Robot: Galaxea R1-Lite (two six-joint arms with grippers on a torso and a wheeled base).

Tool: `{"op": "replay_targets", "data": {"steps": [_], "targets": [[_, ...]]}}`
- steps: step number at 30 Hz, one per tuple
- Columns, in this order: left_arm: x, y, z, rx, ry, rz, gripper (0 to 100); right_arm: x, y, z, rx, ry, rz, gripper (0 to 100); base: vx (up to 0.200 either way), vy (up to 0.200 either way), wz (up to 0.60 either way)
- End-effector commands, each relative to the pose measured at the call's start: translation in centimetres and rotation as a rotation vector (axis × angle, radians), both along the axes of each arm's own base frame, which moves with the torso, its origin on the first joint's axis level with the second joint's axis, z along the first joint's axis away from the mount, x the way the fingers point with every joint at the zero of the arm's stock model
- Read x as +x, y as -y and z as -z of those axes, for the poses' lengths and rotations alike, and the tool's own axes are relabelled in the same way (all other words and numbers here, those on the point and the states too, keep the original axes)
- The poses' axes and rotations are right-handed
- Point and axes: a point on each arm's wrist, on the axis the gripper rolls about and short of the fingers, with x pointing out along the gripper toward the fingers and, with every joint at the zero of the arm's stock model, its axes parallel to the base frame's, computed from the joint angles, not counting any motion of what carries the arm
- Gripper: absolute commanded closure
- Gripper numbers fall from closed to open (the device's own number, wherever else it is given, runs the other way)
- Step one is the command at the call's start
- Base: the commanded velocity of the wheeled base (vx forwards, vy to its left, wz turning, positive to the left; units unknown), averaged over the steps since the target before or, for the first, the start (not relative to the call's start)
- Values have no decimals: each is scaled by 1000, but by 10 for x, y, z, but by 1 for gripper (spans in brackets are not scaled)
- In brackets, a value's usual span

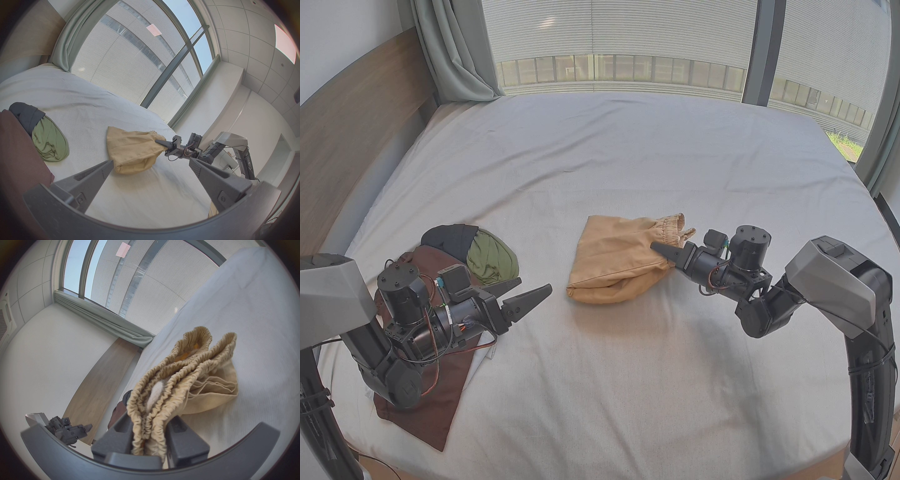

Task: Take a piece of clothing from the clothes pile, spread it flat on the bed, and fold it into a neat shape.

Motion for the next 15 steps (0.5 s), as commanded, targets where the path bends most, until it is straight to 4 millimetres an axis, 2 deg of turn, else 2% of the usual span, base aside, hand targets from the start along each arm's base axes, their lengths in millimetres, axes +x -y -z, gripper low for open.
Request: {"op": "replay_targets", "data": {"steps": [1, 8, 15], "targets": [[1, 0, -1, -2, 5, 0, 0, -10, 5, 32, -23, -70, 2, 100, 0, 0, 0], [1, 0, -1, -1, 6, 0, 0, -18, 7, 59, -26, -85, 3, 100, 0, 0, 0], [2, 1, -1, -1, 8, 2, 0, -20, 8, 67, -24, -78, 6, 100, 0, 0, 0]]}}
